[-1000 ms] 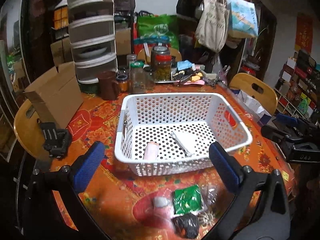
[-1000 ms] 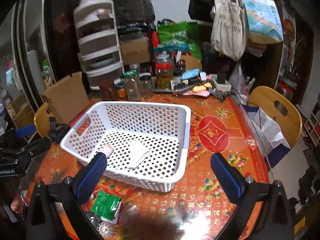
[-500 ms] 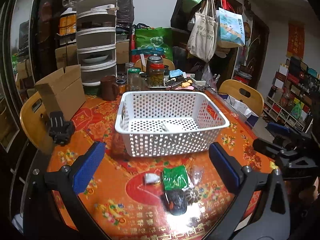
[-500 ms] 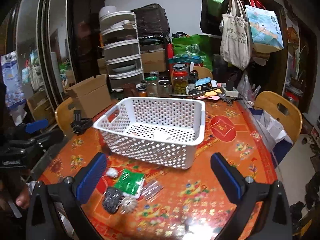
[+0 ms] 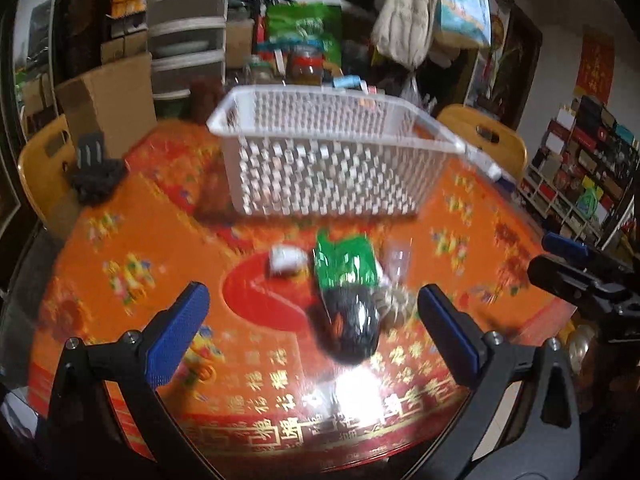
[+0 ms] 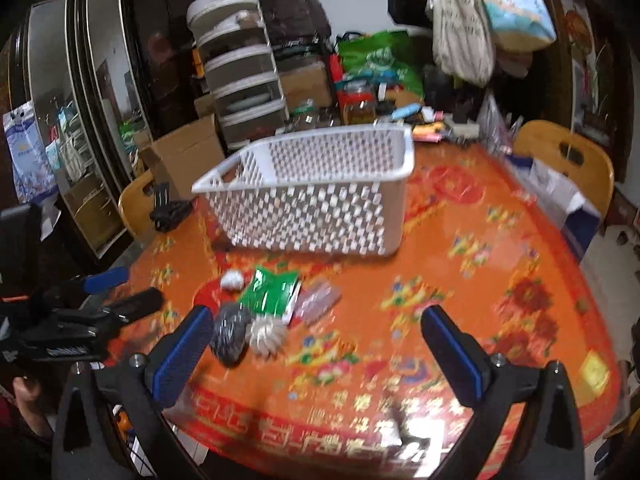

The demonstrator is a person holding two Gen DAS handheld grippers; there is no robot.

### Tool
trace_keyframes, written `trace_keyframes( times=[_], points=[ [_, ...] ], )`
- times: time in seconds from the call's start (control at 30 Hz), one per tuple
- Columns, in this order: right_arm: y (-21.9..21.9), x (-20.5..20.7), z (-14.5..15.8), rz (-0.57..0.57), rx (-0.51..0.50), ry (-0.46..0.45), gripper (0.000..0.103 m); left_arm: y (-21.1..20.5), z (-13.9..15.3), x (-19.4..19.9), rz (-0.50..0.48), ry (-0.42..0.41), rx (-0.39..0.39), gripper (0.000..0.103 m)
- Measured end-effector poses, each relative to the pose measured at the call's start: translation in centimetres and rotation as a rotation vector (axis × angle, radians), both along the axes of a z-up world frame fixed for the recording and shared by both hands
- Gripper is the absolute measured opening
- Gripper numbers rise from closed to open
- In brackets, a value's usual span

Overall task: Organize soft objects
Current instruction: 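Withdraw both tools from the basket back toward the remaining items, then grasp the black bagged glove with the left tool while the right tool grasps the white ridged piece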

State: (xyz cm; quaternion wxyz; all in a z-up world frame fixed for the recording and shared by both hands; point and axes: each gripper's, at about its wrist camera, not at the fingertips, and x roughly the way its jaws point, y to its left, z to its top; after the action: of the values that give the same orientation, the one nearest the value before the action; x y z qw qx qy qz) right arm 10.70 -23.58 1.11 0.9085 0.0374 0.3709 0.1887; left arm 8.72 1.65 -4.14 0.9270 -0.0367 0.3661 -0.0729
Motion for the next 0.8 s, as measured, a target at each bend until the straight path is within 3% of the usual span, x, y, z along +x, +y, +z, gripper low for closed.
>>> trace_keyframes(
  times=[0.17,0.23,0.33,0.47,0.53,0.73,0.8],
  points=[
    [0.6,0.0,-2.9,0.022,-0.009,0.068,0.103,-1.5,-3.6,1.0,-0.044,0.035,0.022,0.099],
    [0.5,0.0,-3.3,0.018,0.003,0.079,0.101,-1.9,-4.6,1.6,-0.053,0.06,0.02,0.087],
    [0.2,0.1,-3.7,0.005,0.022,0.085,0.1,-2.1,-5.8,2.4,-0.06,0.09,0.016,0.077],
    [0.2,0.4,-4.0,0.005,0.029,0.095,0.099,-2.5,-6.8,3.2,-0.077,0.106,0.013,0.074],
    [0.4,0.6,-4.0,0.007,0.029,0.087,0.099,-2.7,-7.1,3.5,-0.084,0.111,0.013,0.062],
    [1.4,1.2,-4.5,0.026,0.039,0.099,0.099,-3.1,-7.8,4.3,-0.106,0.128,0.014,0.043],
    [1.9,1.4,-4.9,0.04,0.039,0.106,0.099,-3.0,-7.7,4.1,-0.108,0.122,0.016,0.042]
  ],
)
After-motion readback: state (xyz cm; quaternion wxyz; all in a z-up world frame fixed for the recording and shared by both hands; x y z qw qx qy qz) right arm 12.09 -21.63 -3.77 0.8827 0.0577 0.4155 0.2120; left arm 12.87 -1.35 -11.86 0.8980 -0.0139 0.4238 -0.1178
